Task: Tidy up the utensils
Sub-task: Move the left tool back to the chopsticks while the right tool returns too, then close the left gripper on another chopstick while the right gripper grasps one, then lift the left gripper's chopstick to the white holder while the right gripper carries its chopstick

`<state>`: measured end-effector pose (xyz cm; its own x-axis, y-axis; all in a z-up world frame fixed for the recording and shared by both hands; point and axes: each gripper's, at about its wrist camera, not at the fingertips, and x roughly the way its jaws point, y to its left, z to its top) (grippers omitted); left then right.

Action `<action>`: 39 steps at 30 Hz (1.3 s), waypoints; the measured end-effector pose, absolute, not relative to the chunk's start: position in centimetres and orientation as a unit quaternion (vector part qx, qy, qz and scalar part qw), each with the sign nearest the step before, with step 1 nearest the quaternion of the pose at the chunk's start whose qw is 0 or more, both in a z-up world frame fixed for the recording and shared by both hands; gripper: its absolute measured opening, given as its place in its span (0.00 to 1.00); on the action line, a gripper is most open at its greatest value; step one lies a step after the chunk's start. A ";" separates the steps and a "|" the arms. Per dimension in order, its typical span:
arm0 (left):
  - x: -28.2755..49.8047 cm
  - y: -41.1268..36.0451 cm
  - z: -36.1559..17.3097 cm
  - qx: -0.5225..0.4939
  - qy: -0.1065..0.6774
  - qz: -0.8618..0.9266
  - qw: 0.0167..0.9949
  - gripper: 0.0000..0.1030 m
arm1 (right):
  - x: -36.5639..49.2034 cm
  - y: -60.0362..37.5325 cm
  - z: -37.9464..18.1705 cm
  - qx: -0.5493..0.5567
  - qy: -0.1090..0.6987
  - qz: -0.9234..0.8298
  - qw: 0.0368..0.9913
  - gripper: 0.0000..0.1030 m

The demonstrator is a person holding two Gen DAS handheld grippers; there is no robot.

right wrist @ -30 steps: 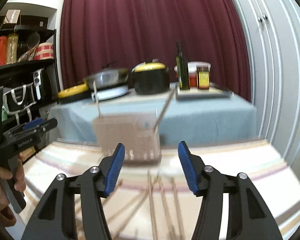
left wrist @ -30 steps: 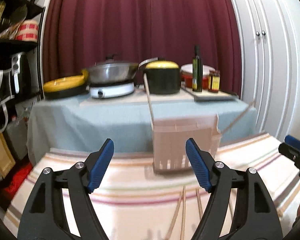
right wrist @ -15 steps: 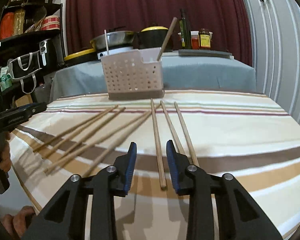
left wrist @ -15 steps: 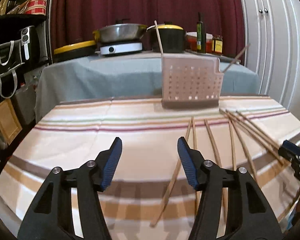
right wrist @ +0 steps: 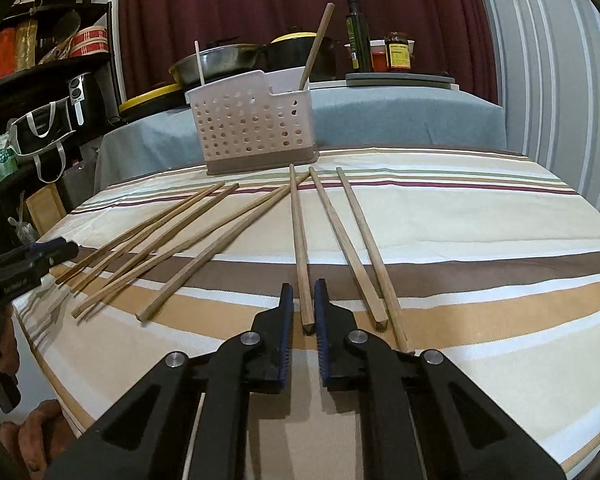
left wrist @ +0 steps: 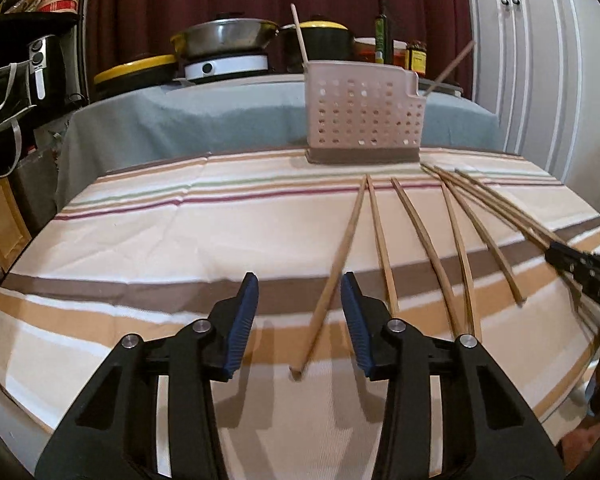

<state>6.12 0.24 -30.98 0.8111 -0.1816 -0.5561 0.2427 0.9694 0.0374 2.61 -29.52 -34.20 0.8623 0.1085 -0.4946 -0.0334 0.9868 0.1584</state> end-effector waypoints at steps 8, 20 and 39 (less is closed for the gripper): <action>6.2 0.0 -32.6 0.056 0.297 -0.117 0.946 0.15 | 2.5 -29.5 -34.2 0.068 0.259 0.035 0.963 0.11; 5.8 -0.2 -32.7 0.062 0.288 -0.108 0.950 0.06 | 2.5 -29.5 -34.3 0.072 0.256 0.038 0.963 0.08; 5.1 0.2 -29.2 0.068 0.245 -0.074 0.964 0.06 | 1.4 -28.9 -30.5 0.050 0.213 0.026 0.975 0.06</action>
<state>5.11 0.23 -29.22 0.8691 -0.1100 -0.4823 0.1761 0.9799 0.0940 1.40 -28.90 -30.47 0.9076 0.0725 -0.4135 -0.0303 0.9937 0.1078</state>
